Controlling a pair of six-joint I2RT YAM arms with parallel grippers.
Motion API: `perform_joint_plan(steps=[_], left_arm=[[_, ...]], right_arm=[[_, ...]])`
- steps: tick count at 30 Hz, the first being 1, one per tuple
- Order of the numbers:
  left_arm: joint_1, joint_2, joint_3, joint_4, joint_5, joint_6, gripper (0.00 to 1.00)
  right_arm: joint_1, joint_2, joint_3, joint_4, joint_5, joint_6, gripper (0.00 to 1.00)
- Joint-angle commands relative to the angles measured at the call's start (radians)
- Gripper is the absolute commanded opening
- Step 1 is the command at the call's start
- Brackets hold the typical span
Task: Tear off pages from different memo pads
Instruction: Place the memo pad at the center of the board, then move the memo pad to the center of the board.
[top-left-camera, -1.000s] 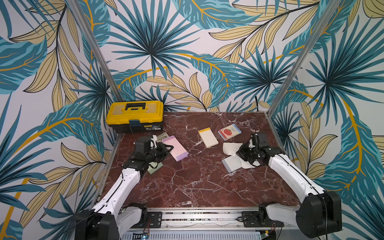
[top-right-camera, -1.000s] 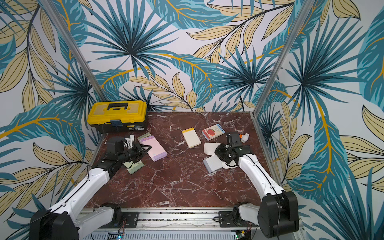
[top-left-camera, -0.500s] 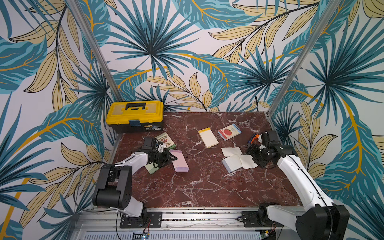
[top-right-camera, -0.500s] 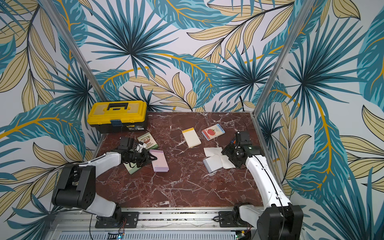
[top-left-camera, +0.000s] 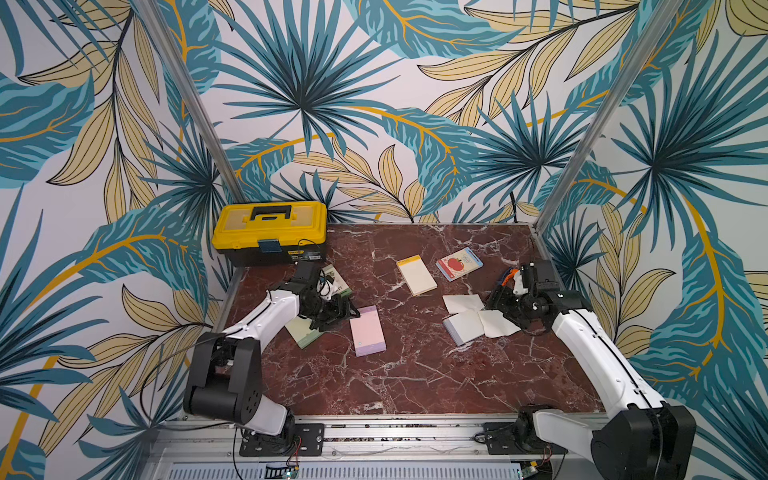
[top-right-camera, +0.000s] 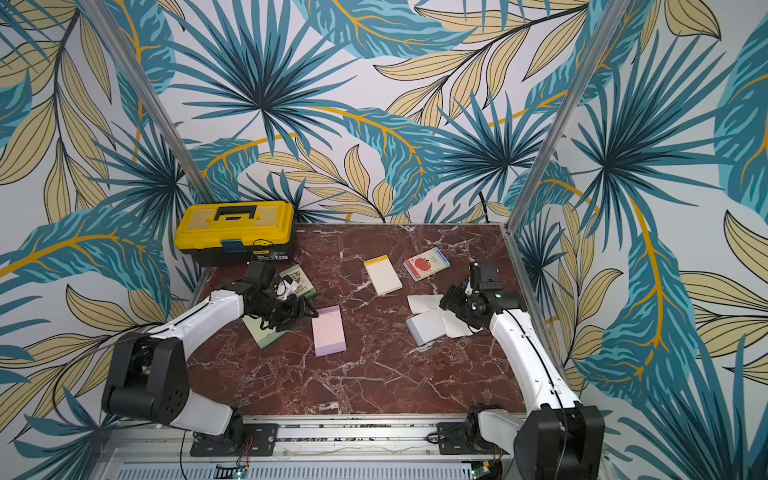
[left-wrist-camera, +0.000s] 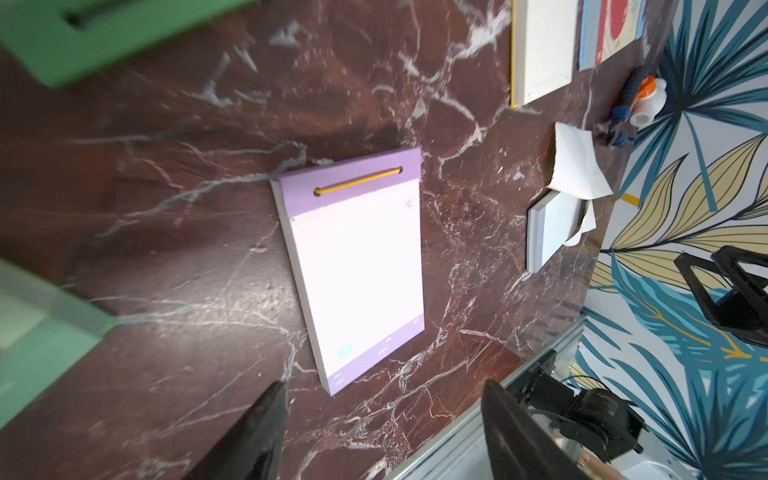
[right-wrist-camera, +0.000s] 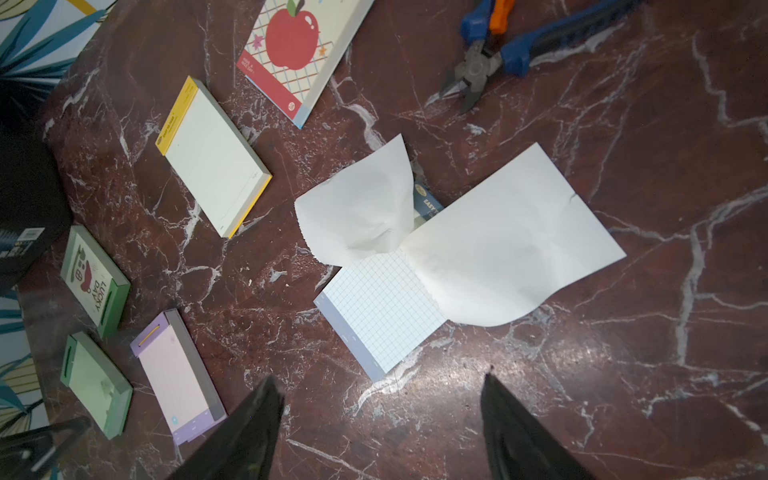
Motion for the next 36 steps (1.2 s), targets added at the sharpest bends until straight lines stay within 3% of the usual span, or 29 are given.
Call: perform_joint_plan(steps=[1,5,8,10,13,19,26,31,36], left_arm=[[0.016,-0.043,0.063,-0.068,-0.174,-0.017,0.75],[0.062,0.019,0.147,-0.059,-0.342,-0.122,0.75],[0.069,0.153,0.294,-0.153,-0.452,-0.11,0.76],[0.07,0.263,0.413,-0.242,-0.478,-0.099,0.76],[0.07,0.369,0.512,-0.252,-0.471,-0.101,0.76],[0.088,0.542,0.648,-0.249,-0.489,-0.126,0.77],[0.087,0.669,0.79,-0.172,-0.575,0.094,0.75],[0.086,0.714,0.812,-0.09,-0.571,0.312,0.74],[0.086,0.788,0.854,-0.101,-0.589,0.431,0.75]], right_arm=[[0.045,0.044,0.05,0.06,-0.045,-0.109,0.75],[0.115,0.156,0.144,0.023,-0.048,-0.161,0.74],[0.172,0.239,0.224,-0.025,-0.002,-0.178,0.76],[0.205,0.278,0.253,-0.038,0.037,-0.163,0.78],[0.248,0.326,0.277,-0.03,0.048,-0.126,0.89],[0.309,0.394,0.287,0.025,0.046,-0.081,0.91],[0.326,0.419,0.265,0.08,-0.011,-0.056,0.9],[0.326,0.415,0.234,0.112,-0.03,-0.054,0.89],[0.326,0.399,0.189,0.154,-0.035,-0.042,0.89]])
